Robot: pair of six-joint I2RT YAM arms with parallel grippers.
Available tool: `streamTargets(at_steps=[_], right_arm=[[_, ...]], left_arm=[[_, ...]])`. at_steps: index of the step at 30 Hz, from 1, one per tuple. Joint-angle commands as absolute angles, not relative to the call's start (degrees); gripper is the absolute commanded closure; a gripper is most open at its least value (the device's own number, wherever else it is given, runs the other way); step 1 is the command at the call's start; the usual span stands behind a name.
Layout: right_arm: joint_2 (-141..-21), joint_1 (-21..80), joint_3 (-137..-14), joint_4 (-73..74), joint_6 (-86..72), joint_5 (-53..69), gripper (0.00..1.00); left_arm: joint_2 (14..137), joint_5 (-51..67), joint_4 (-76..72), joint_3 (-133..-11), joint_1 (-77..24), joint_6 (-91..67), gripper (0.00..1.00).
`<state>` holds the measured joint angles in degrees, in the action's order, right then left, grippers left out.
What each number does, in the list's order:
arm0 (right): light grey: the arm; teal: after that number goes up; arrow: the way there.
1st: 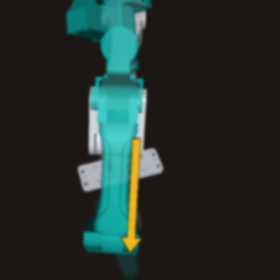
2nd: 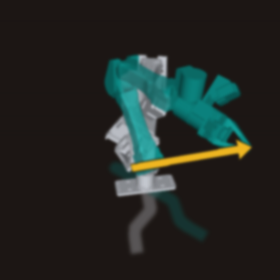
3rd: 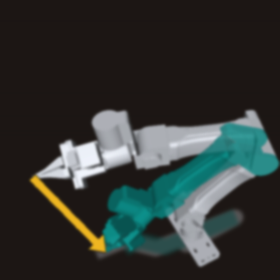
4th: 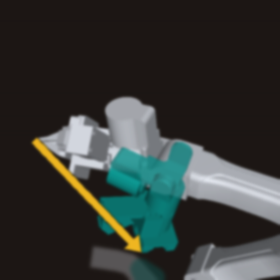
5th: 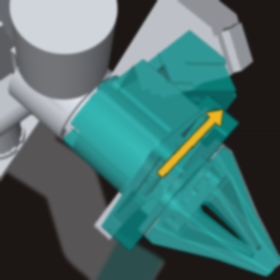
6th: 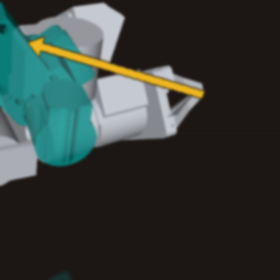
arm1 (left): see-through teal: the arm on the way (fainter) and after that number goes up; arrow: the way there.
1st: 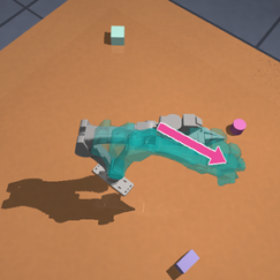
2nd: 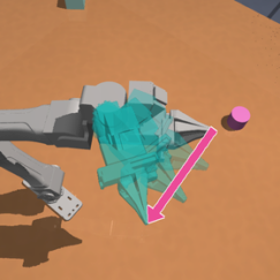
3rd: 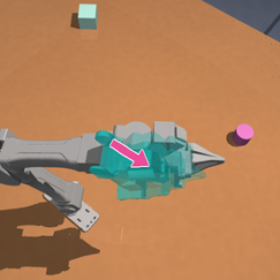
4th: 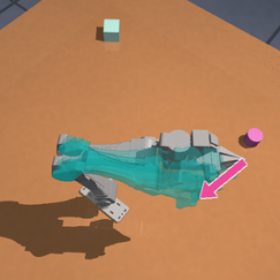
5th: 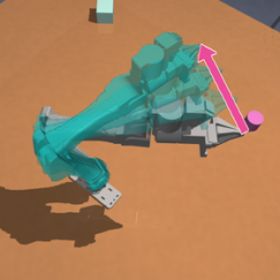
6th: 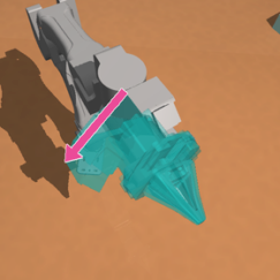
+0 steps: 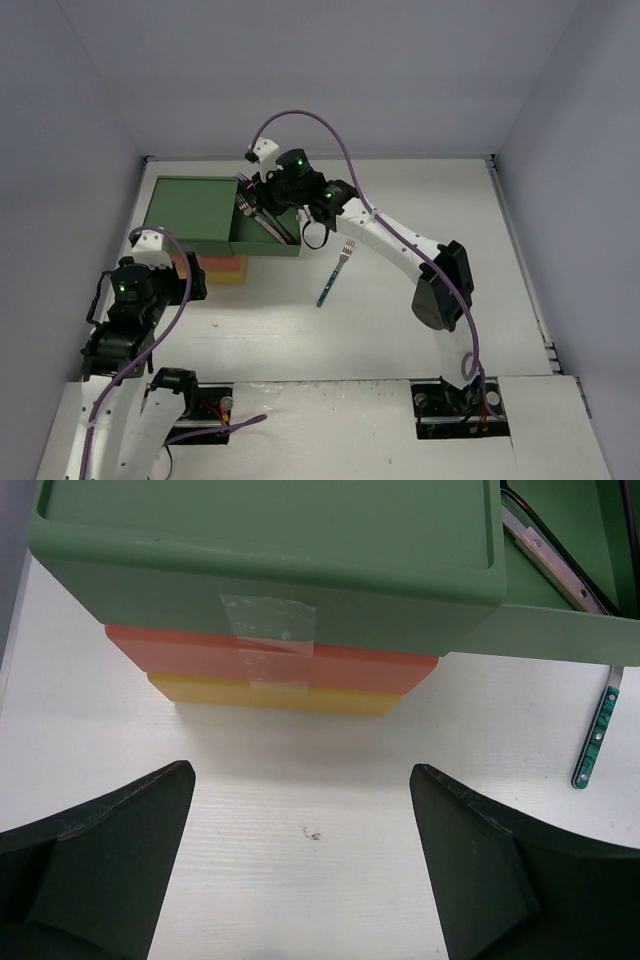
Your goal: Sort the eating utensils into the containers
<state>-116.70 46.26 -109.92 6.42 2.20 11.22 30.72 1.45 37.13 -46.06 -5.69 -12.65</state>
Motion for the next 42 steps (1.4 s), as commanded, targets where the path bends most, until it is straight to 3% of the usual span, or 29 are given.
streamTargets(at_steps=[1, 2, 5, 8, 18, 23, 29, 36, 42], right_arm=[[-111.8, 46.3, -108.1, 1.9, 2.8, 10.0, 0.99], [-111.6, 46.3, -107.4, 1.9, 2.7, 10.2, 0.98], [-111.1, 46.4, -106.3, 1.8, 2.4, 10.2, 0.76], [-109.8, 46.3, -106.1, 1.8, 2.2, 9.6, 0.7], [-98.6, 46.2, -103.1, 1.8, 1.4, -4.4, 0.62], [-92.0, 44.0, -91.5, 1.9, -6.8, -17.2, 0.54], [-86.5, 38.5, -73.0, 1.8, -22.5, -20.4, 0.4], [-90.1, 38.8, -64.1, 1.8, -32.6, -21.1, 0.3], [-98.1, 40.8, -62.9, 1.8, -40.7, -22.4, 0.28]], left_arm=[[31.3, 1.7, 34.0, -46.4, -6.2, -13.1, 0.13], [31.2, 1.7, 34.0, -46.4, -6.2, -13.0, 0.13], [31.2, 1.7, 33.9, -46.4, -6.2, -13.1, 0.13], [31.4, 1.7, 33.9, -46.4, -6.1, -13.1, 0.13], [31.6, 1.7, 33.9, -46.4, -6.2, -13.1, 0.13], [31.7, 1.6, 33.9, -46.4, -6.2, -13.1, 0.13], [31.7, 1.7, 33.9, -46.4, -6.1, -13.1, 0.13], [31.7, 1.5, 34.0, -46.5, -6.1, -13.1, 0.13], [31.4, 1.3, 34.0, -46.4, -6.2, -13.1, 0.13]])
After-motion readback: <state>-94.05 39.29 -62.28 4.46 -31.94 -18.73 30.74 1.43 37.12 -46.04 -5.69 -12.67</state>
